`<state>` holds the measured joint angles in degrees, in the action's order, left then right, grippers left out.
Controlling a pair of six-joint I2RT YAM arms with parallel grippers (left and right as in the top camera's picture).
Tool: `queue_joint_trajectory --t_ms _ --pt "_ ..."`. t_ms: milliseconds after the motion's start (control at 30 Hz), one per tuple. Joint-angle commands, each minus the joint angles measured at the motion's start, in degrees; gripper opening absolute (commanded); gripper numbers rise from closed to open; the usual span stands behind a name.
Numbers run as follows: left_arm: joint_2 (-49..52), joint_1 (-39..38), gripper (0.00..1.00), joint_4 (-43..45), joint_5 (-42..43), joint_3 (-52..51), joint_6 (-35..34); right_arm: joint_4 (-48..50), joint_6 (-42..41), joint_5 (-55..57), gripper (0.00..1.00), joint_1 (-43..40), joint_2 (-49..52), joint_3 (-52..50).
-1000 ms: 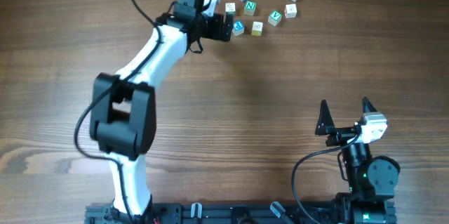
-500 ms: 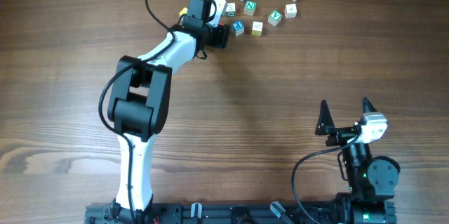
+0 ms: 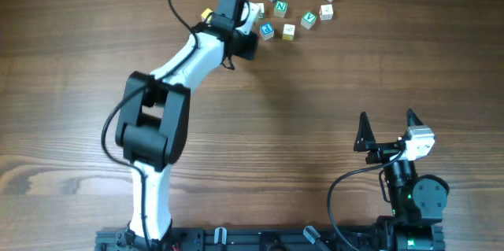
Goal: Form a circle
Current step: 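Carry the red Y block right and set it down, open gripper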
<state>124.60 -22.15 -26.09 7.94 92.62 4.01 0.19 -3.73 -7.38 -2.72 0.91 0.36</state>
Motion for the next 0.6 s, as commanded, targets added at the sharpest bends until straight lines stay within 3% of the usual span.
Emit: queue_joint_trajectory --t_ms 0,433,567 --pt "-4.3 -5.3 0.11 -2.4 0.1 0.3 0.1 0.2 0.6 1.0 1.0 -0.2 -0.3 -0.1" --pt "2.4 -20.9 0.08 0.1 -0.1 0.2 -0.6 0.2 0.6 1.0 1.0 -0.2 -0.3 -0.1" --pt "4.5 -22.6 0.08 2.6 -0.1 0.2 -0.6 0.2 0.6 1.0 1.0 -0.2 -0.3 -0.1"
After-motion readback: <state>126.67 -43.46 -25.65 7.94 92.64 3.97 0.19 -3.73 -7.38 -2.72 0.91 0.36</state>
